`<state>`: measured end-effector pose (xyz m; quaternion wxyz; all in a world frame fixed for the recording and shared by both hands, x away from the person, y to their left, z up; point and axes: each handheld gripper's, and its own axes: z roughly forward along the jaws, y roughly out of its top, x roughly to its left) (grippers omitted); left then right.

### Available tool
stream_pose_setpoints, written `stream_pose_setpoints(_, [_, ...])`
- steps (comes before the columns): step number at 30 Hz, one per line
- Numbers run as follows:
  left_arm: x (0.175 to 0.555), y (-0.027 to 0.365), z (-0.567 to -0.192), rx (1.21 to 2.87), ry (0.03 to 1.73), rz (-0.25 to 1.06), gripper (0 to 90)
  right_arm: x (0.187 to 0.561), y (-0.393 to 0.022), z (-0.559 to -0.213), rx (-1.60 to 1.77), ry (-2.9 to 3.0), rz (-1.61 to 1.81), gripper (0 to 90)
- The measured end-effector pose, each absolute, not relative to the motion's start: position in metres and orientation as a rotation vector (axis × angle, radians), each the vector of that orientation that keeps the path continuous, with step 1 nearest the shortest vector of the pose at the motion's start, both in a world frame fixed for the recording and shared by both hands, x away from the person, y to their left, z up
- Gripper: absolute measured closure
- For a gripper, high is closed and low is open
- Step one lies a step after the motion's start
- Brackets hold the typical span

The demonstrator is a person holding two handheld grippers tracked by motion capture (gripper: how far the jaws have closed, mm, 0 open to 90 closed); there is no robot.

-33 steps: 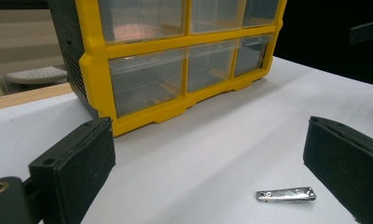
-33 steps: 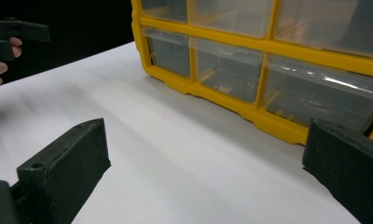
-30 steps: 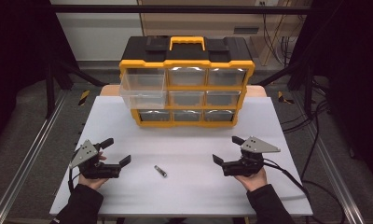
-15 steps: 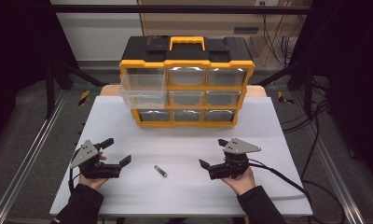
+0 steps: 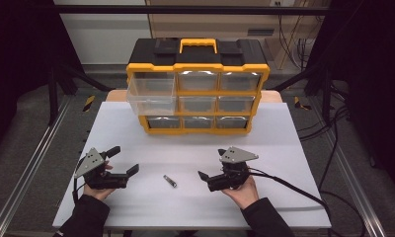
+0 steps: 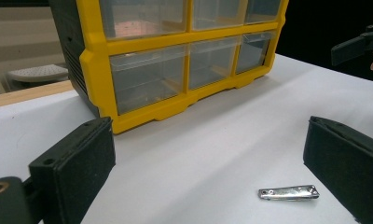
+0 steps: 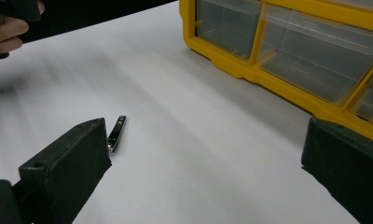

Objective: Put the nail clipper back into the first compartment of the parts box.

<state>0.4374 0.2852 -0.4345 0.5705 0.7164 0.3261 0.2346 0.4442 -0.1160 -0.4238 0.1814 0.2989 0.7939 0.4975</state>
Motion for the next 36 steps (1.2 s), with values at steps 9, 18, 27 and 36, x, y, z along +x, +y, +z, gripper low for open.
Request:
stream_pose_setpoints(9, [0.437,0.285,-0.435,1.681,0.767,0.551,2.0,0.444,-0.090,-0.426,0.811,2.288,1.402,1.7])
stream_pose_setpoints(18, [0.437,0.285,-0.435,1.682,0.767,0.551,2.1,0.444,-0.072,-0.428,0.787,2.323,1.371,1.9])
stream_pose_setpoints(27, [0.438,0.285,-0.435,1.685,0.770,0.553,2.0,0.444,-0.049,-0.435,0.751,2.385,1.339,2.3])
stream_pose_setpoints(36, [0.438,0.286,-0.435,1.682,0.771,0.553,2.1,0.444,-0.031,-0.443,0.731,2.437,1.302,2.8])
